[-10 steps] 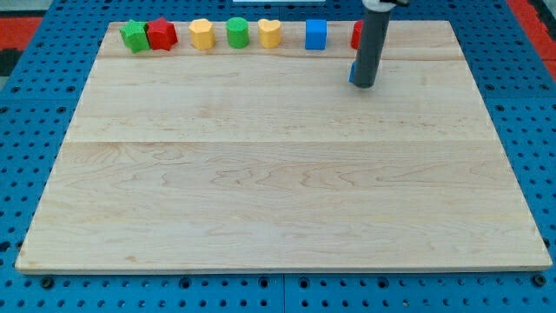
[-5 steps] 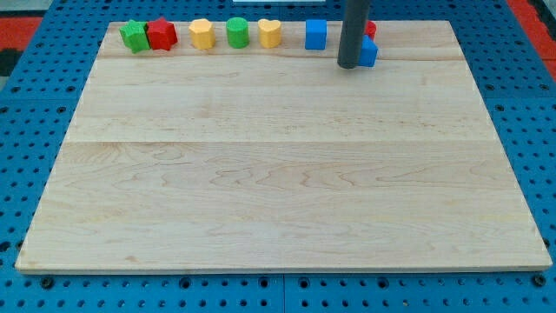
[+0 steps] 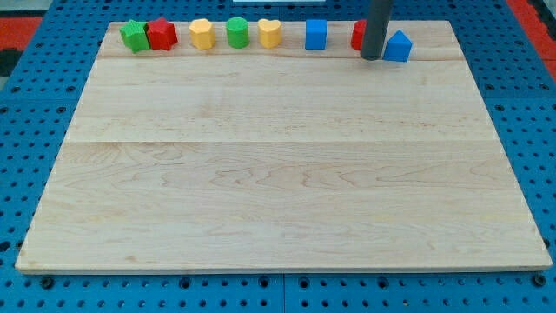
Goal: Place the blue triangle right to the red circle
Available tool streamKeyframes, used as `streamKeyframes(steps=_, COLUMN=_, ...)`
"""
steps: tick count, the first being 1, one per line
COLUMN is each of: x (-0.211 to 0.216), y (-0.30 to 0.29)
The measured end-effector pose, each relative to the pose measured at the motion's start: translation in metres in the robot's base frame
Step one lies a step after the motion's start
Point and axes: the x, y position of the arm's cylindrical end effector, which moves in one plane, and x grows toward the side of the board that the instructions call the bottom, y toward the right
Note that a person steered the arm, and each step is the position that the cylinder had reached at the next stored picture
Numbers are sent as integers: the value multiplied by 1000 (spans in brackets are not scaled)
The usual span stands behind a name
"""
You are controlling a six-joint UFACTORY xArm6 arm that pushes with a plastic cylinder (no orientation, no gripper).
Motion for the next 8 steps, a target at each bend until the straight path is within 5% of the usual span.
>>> streamKeyframes(steps=8, x=-19, y=74)
